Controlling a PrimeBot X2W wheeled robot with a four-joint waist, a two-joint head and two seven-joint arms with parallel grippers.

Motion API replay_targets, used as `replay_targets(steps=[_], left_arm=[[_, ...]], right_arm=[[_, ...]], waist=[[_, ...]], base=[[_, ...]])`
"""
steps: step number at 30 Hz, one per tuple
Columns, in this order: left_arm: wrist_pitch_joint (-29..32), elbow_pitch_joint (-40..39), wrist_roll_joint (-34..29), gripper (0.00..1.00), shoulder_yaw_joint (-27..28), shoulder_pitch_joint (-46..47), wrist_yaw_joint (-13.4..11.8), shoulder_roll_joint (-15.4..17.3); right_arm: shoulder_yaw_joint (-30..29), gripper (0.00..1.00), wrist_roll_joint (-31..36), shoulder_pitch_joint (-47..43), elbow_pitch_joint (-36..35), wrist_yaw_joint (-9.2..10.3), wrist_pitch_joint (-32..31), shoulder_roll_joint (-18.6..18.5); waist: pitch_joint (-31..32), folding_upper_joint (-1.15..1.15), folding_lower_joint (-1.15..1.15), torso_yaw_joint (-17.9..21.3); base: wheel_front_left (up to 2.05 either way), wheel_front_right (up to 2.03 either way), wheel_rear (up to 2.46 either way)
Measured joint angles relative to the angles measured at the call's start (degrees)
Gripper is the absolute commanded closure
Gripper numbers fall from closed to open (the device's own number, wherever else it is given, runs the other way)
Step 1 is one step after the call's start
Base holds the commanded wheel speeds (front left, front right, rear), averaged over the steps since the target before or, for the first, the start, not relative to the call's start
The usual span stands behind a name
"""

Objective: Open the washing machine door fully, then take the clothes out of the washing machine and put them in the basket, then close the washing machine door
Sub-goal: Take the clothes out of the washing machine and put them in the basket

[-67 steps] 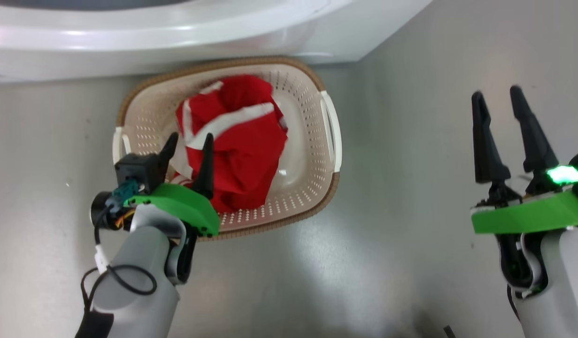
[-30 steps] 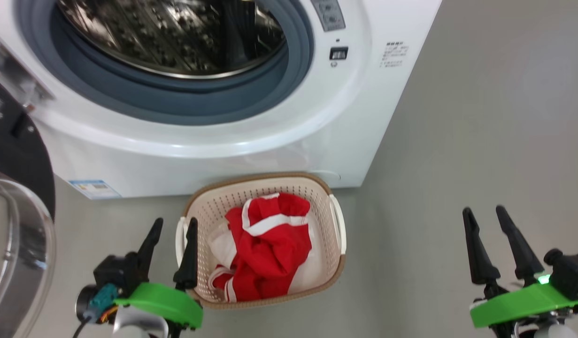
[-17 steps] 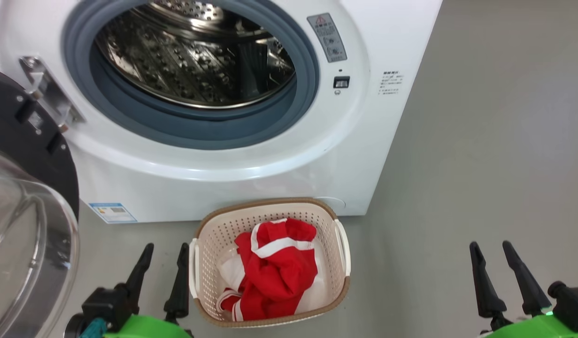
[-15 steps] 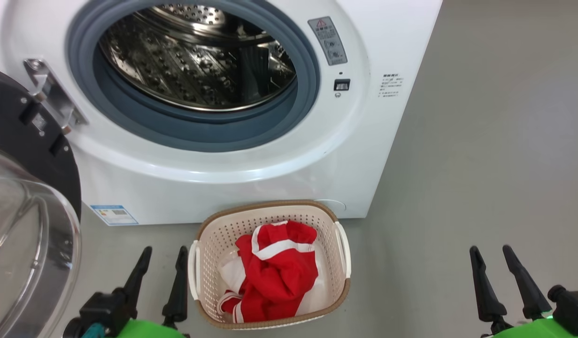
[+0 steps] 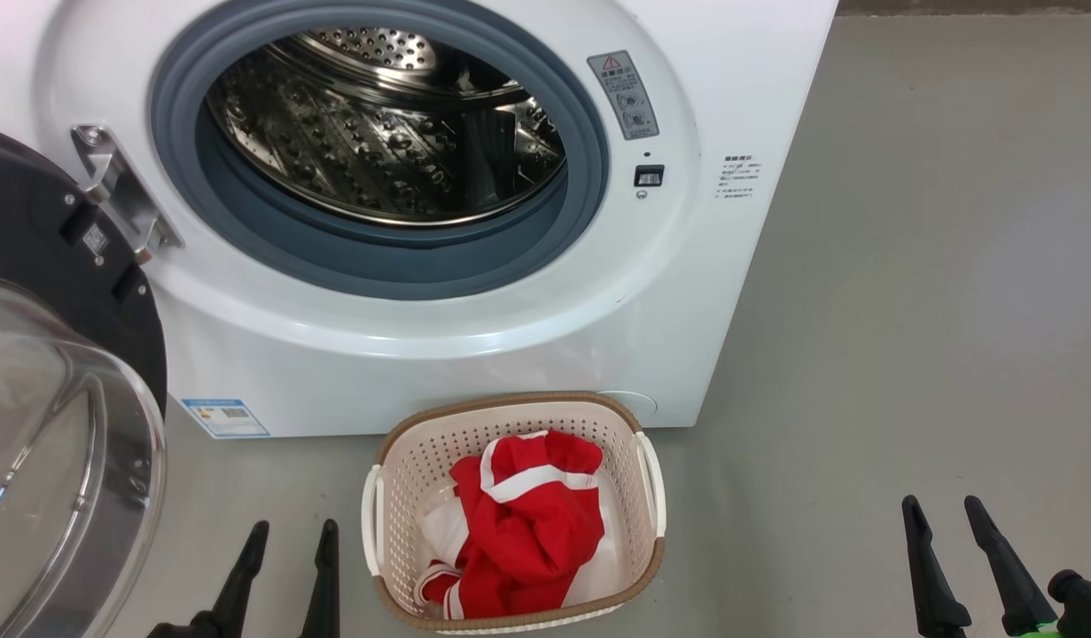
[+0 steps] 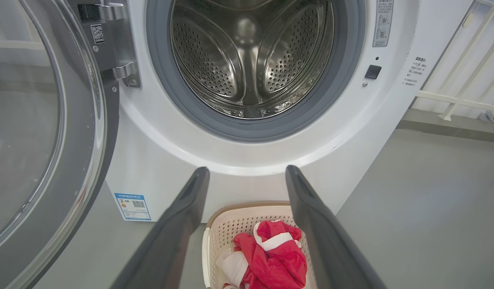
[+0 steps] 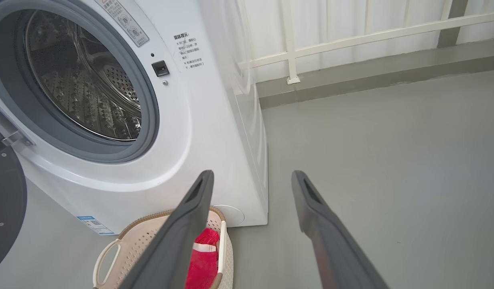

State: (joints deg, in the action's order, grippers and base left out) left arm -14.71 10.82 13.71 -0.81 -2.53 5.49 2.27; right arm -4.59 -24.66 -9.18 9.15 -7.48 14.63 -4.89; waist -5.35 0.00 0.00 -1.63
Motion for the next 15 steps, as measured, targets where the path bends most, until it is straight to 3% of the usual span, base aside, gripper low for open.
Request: replay_targets(steps=[15], left_arm=[[0.0, -2.0, 0.15, 0.0, -0.3, -2.31, -1.01, 0.09]], right_arm=[[-0.3, 0.0, 0.05, -1.27, 0.03, 0.0, 0.0, 0.44]], waist=[[1.02, 0.0, 0.0, 0.28]], base=[[0.0, 0.0, 0.0]])
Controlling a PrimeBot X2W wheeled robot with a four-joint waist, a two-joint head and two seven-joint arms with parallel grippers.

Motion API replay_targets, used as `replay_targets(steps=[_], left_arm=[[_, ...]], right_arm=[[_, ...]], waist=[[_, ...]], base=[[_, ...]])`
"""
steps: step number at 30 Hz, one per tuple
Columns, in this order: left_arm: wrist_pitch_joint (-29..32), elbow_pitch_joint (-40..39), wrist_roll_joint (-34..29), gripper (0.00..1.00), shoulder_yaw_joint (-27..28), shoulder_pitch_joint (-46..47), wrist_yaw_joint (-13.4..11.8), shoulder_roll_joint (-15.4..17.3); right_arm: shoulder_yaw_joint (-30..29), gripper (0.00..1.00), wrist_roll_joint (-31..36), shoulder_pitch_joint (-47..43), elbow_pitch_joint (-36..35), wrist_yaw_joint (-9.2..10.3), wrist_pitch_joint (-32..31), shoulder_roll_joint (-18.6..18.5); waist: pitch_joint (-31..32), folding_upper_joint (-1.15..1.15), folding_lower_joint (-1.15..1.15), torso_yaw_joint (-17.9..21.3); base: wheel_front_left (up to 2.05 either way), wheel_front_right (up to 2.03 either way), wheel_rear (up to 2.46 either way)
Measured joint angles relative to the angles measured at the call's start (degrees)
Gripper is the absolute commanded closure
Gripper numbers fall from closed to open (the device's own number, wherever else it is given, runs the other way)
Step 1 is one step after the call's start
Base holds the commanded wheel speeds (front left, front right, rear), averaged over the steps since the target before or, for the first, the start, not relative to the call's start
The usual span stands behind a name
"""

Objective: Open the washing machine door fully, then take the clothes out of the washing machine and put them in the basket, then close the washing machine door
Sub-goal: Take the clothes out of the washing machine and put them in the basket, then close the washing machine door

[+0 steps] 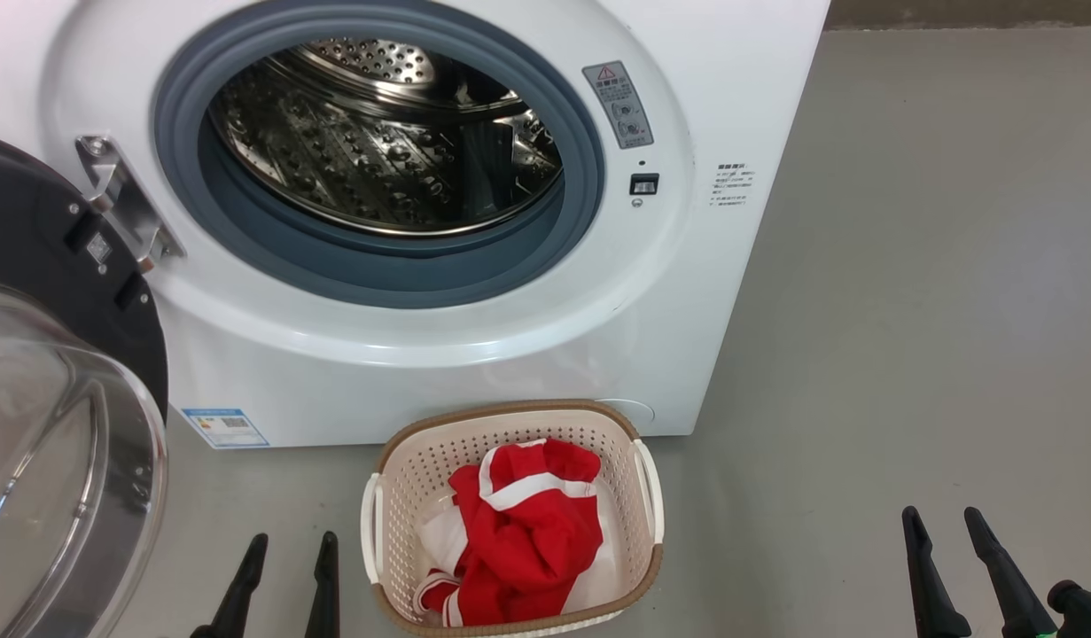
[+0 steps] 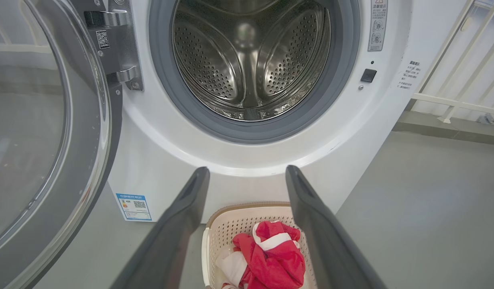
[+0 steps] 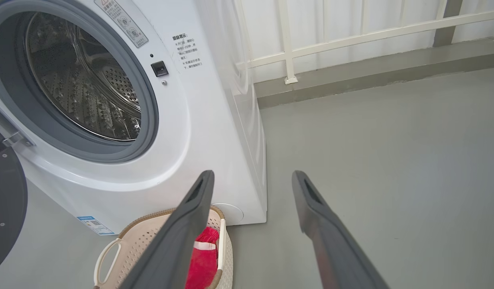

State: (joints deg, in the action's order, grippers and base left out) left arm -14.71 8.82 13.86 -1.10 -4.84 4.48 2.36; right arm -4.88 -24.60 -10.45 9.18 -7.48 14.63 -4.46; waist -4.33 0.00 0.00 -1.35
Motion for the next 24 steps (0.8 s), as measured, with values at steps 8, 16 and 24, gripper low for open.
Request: replay_targets(steps=[8, 16, 24], left_arm=[[0.0, -0.01, 0.0, 0.0, -0.03, 0.0, 0.0, 0.01], [0.0, -0.1, 0.0, 0.0, -0.45, 0.0, -0.09, 0.02], [0.0, -0.11, -0.18, 0.0, -0.59, 0.03, -0.18, 0.02]], right_arm=[[-0.01, 0.0, 0.0, 0.0, 0.01, 0.0, 0.0, 0.0], [0.0, 0.0, 0.0, 0.0, 0.02, 0.0, 0.0, 0.0], [-0.02, 0.0, 0.0, 0.0, 0.01, 0.0, 0.0, 0.0]], waist=[[0.28, 0.0, 0.0, 0.13], [0.37, 0.0, 0.0, 0.11], [0.46, 0.0, 0.0, -0.31]], base=[[0.0, 0.0, 0.0], [0.0, 0.0, 0.0], [-0.21, 0.21, 0.0]])
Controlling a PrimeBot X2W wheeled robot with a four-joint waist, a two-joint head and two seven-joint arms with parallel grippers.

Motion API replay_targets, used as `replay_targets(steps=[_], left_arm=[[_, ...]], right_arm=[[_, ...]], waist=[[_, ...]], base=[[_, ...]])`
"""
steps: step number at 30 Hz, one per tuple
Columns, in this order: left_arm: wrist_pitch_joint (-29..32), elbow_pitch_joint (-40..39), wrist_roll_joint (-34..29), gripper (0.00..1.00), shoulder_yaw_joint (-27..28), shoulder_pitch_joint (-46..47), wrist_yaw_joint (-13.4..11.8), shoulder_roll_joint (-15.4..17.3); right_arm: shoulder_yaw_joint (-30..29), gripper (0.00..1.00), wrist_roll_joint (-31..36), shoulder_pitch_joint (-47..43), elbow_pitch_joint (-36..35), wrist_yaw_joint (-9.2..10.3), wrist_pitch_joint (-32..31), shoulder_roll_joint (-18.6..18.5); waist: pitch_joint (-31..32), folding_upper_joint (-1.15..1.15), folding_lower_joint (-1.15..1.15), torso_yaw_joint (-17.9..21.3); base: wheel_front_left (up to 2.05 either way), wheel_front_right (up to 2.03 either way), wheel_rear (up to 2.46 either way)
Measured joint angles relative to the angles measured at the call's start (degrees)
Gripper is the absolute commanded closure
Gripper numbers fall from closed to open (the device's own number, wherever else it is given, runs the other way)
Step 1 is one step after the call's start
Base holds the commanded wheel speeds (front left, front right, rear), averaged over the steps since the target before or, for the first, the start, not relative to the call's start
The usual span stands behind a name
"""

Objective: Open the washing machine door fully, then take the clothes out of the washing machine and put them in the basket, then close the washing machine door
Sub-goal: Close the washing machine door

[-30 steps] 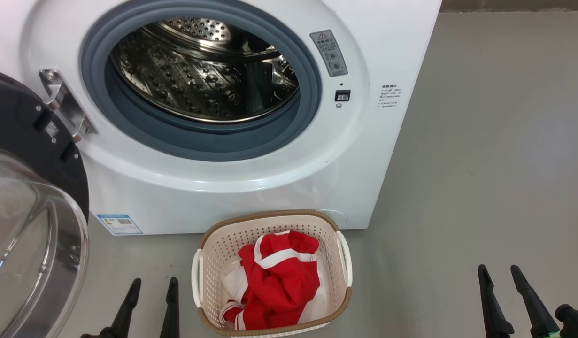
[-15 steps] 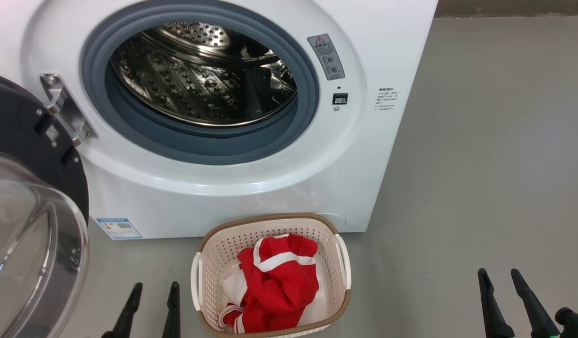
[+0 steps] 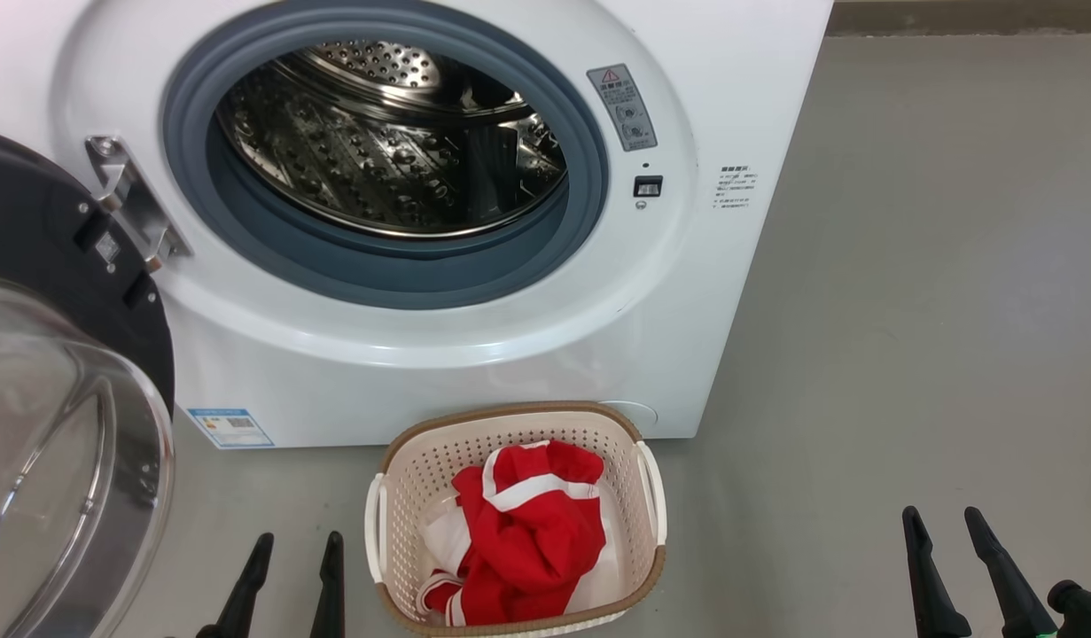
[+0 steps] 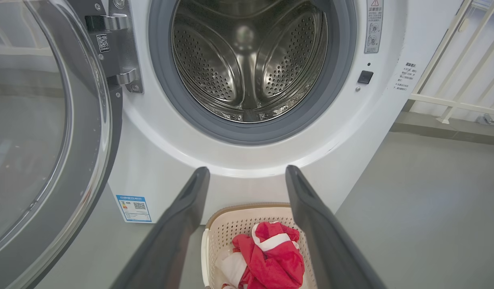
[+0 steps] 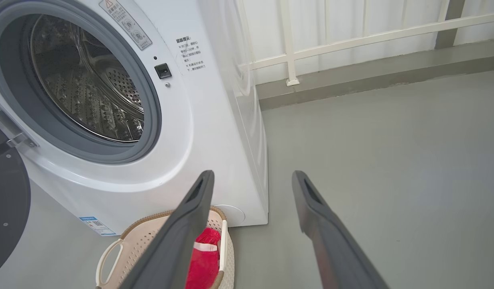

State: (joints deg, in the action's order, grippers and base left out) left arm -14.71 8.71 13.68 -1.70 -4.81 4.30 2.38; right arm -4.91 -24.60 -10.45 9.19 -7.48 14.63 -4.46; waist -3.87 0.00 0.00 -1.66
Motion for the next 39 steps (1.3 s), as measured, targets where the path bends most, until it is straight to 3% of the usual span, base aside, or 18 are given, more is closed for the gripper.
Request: replay_targets(steps=[26, 39], left_arm=[[0.0, -0.25, -0.01, 0.0, -0.38, 0.04, 0.0, 0.03], [0.0, -0.25, 0.02, 0.0, -0.76, 0.07, 0.01, 0.03]], right_arm=[[0.01, 0.0, 0.0, 0.01, 0.0, 0.0, 0.0, 0.27], [0.01, 0.0, 0.0, 0.02, -0.01, 0.0, 0.0, 0.27]], waist=[[-0.39, 0.0, 0.0, -1.05], [-0.43, 0.0, 0.0, -1.47]], base=[[-0.78, 0.78, 0.0], [-0.08, 0.08, 0.0]])
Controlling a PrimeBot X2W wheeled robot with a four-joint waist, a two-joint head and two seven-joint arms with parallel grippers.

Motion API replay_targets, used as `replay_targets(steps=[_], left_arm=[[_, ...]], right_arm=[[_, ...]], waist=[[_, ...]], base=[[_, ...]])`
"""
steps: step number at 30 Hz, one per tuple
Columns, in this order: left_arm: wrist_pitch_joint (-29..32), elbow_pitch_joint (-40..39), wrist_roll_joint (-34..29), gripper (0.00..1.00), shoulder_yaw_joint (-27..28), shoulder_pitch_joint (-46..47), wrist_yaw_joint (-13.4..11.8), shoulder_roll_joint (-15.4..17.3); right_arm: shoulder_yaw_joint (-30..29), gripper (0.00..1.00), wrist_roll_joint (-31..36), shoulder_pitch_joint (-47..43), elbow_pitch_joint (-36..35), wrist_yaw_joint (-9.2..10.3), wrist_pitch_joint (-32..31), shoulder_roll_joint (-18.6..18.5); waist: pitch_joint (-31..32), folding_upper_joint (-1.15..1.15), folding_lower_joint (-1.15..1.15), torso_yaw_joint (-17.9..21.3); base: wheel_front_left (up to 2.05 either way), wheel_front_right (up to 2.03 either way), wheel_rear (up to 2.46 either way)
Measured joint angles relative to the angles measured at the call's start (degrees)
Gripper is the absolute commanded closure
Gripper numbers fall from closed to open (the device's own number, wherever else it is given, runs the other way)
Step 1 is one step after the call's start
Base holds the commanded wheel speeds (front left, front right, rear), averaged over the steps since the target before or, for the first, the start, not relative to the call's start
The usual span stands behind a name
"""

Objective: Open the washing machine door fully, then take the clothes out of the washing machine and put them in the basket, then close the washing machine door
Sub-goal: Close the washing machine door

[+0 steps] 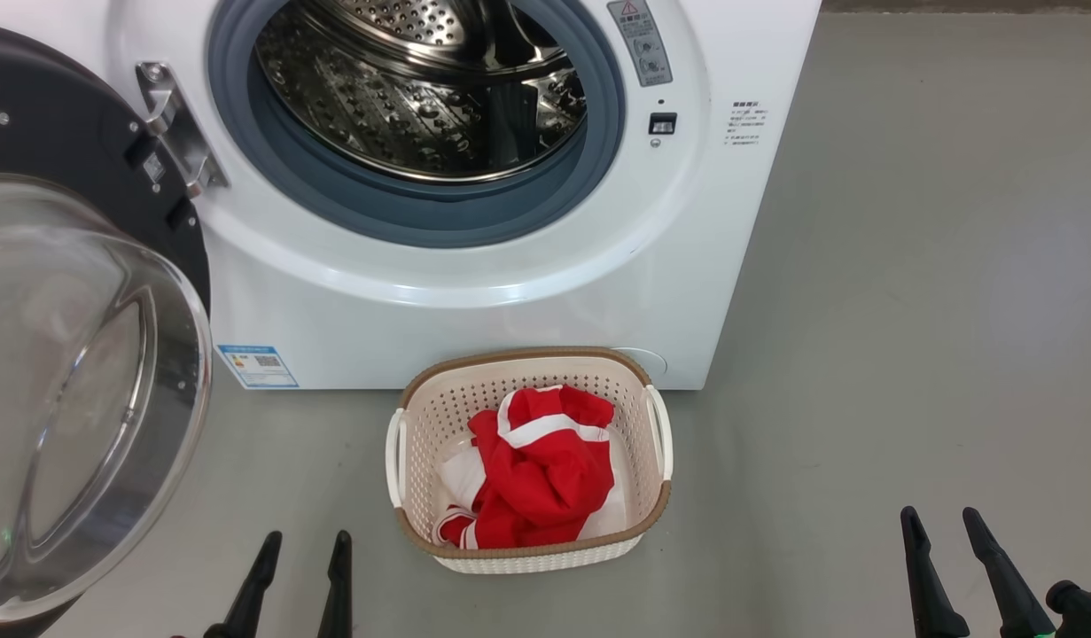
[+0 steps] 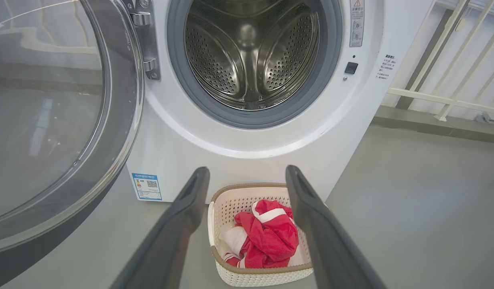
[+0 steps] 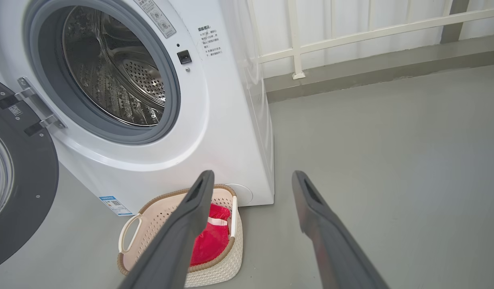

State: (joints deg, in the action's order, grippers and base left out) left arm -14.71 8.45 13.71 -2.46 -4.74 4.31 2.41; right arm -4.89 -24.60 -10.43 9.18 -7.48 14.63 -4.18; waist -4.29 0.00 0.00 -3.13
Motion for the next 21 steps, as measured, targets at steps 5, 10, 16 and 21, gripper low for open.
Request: replay_targets(steps=[5, 10, 16, 21], left_arm=[[0.0, 0.05, 0.38, 0.0, -0.59, 0.02, 0.0, 0.01], [0.0, 0.45, 1.2, 0.0, -1.51, 0.08, -0.85, 0.02], [0.01, 0.46, 2.21, 0.0, -3.19, 0.04, -2.05, 0.03], [0.01, 0.45, 3.67, 0.0, -3.9, -0.01, -2.78, 0.07]], right_arm=[[0.02, 0.0, 0.0, -0.01, 0.0, 0.0, 0.0, 0.0], [0.15, 0.0, 0.0, -0.02, 0.0, 0.0, 0.0, -0.09], [0.79, 0.0, 0.0, -0.03, 0.01, 0.0, 0.0, -0.59], [1.69, 0.0, 0.0, -0.04, 0.05, 0.0, 0.0, -0.77]], waist=[[0.12, 0.0, 0.0, -0.58], [0.3, 0.0, 0.0, -2.35], [0.7, 0.0, 0.0, -5.93], [1.12, 0.0, 0.0, -9.89]], base=[[0.0, 0.0, 0.0], [0.0, 0.0, 0.0], [0.0, 0.0, 0.0], [0.0, 0.0, 0.0]])
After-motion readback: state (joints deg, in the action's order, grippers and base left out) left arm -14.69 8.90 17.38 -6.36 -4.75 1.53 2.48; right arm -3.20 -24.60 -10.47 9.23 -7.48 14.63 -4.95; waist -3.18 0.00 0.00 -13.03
